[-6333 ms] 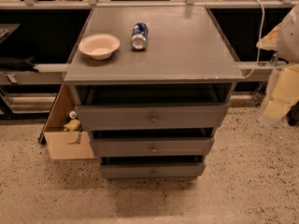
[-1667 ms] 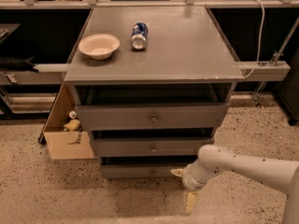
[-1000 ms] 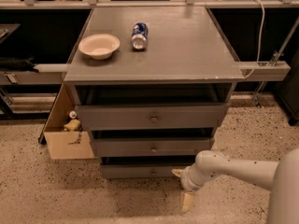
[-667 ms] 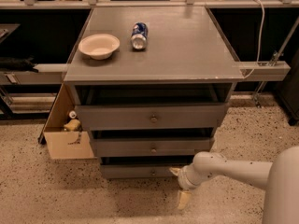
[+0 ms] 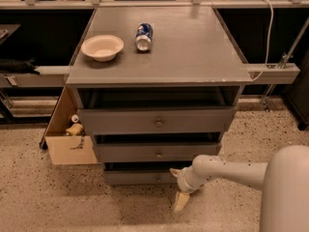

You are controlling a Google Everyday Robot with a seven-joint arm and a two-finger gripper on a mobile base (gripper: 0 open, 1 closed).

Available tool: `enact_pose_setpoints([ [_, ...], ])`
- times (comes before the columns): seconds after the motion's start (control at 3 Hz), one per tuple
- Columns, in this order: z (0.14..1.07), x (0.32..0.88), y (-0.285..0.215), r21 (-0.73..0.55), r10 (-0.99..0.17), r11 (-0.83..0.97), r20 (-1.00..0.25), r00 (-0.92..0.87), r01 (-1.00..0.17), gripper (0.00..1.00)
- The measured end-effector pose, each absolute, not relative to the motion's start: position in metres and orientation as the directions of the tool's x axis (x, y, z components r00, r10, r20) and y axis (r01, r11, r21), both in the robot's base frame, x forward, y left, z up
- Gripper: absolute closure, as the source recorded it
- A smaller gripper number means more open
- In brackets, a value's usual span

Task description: Open bottom drawer

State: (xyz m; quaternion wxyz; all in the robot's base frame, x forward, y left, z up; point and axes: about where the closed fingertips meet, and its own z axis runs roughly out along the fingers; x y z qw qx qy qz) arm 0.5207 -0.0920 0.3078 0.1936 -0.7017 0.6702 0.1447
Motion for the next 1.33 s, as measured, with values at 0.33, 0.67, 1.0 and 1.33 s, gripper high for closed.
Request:
enact_pose_setpoints([
  [0.33,0.2929,0.5257,-0.0823,-0.05,-0.885,0.017,-0.465,0.009,-0.999,0.0],
  [0.67,0.2929,0.5257,-0.0823,-0.05,-0.885,0.017,-0.465,0.009,-0.999,0.0],
  [1.0,0.2891,0.5305,-0.087,-0.095,-0.884,-0.012,-0.464,0.055,-0.995,0.0],
  [1.33,0.2911,0.5316,-0.0913,-0.138,-0.877,-0.058,-0.466,0.117,-0.989,0.0],
])
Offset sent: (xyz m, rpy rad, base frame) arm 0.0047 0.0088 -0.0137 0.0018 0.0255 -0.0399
